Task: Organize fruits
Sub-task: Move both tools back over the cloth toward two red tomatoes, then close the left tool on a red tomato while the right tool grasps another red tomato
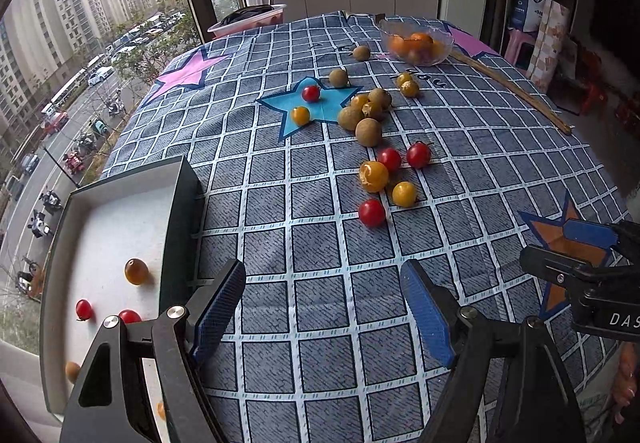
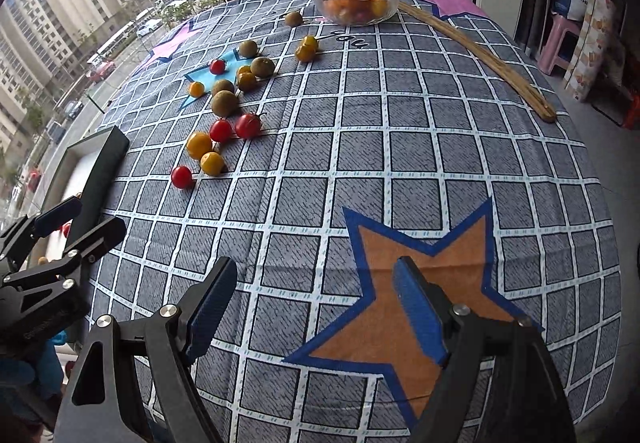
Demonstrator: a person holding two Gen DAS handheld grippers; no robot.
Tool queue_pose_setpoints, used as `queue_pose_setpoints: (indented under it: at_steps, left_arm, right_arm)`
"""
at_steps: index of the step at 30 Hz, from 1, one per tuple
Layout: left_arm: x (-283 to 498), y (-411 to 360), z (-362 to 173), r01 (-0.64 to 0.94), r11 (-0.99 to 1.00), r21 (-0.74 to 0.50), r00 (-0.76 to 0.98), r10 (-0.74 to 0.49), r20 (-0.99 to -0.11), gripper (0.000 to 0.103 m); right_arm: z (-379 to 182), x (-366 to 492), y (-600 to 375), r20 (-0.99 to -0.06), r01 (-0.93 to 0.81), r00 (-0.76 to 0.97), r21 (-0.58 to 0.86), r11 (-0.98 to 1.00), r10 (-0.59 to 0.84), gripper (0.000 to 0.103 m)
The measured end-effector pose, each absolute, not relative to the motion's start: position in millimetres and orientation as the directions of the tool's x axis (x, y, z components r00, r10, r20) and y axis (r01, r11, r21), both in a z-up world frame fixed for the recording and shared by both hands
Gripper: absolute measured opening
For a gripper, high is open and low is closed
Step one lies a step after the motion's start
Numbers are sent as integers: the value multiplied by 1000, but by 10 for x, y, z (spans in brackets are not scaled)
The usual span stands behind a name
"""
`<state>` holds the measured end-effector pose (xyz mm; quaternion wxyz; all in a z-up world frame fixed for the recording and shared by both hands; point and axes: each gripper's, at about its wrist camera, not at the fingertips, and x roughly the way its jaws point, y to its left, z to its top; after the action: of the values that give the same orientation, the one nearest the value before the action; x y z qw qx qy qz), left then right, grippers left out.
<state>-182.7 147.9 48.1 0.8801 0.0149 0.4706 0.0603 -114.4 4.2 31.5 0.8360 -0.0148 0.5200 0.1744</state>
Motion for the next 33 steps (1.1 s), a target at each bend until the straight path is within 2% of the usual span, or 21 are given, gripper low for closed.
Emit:
queue_pose_setpoints:
  at_steps: [6, 13, 14, 15, 19, 20, 24, 25, 27, 28, 29, 33]
  left_arm:
    - [-1603, 1472, 322, -98, 991, 92, 531, 131, -837, 81]
    - [-1392, 1422, 236, -85, 991, 104, 531, 134, -837, 79]
    - [-1375, 1411, 233, -80, 991, 104, 532, 130, -836, 70]
    - [-1347, 1404, 222, -73, 992, 104, 529, 127, -839, 67]
    - [-1282, 1396, 176, -69, 993, 100, 521, 121, -845, 67]
    - [-1269, 1397, 159, -69, 993, 97, 518, 119, -847, 61]
    - [-1233, 1403, 144, -78, 994, 76, 523, 105, -846, 58]
    - [-1226, 1400, 145, -76, 995, 68, 526, 98, -845, 50]
    - [-1209, 1388, 147, -69, 997, 45, 525, 74, -848, 38]
    - [-1202, 1375, 149, -64, 997, 36, 524, 64, -849, 31]
    - [-1199, 1364, 149, -57, 998, 28, 524, 54, -850, 23]
    - [-1241, 1370, 156, -50, 999, -5, 519, 22, -855, 21]
  right_arm:
    - [321, -876, 302, -859, -358, 420, 140, 923, 293, 77]
    - [204, -551, 545, -859, -400, 382, 178, 899, 340, 61]
    - [183, -513, 569, -861, -401, 377, 182, 898, 342, 60]
    - [162, -479, 587, -862, -400, 372, 187, 897, 345, 60]
    - [132, -381, 677, -857, -419, 365, 198, 886, 364, 57]
    - [132, -367, 704, -856, -427, 365, 196, 883, 367, 57]
    - [122, -302, 786, -851, -441, 384, 172, 881, 358, 55]
    - [121, -291, 805, -850, -442, 391, 163, 882, 353, 51]
    - [116, -274, 843, -853, -438, 405, 136, 889, 330, 36]
    - [116, -268, 851, -856, -432, 412, 119, 894, 313, 23]
    - [117, -263, 845, -854, -429, 411, 127, 895, 318, 23]
    - [128, -274, 712, -849, -402, 390, 192, 895, 357, 23]
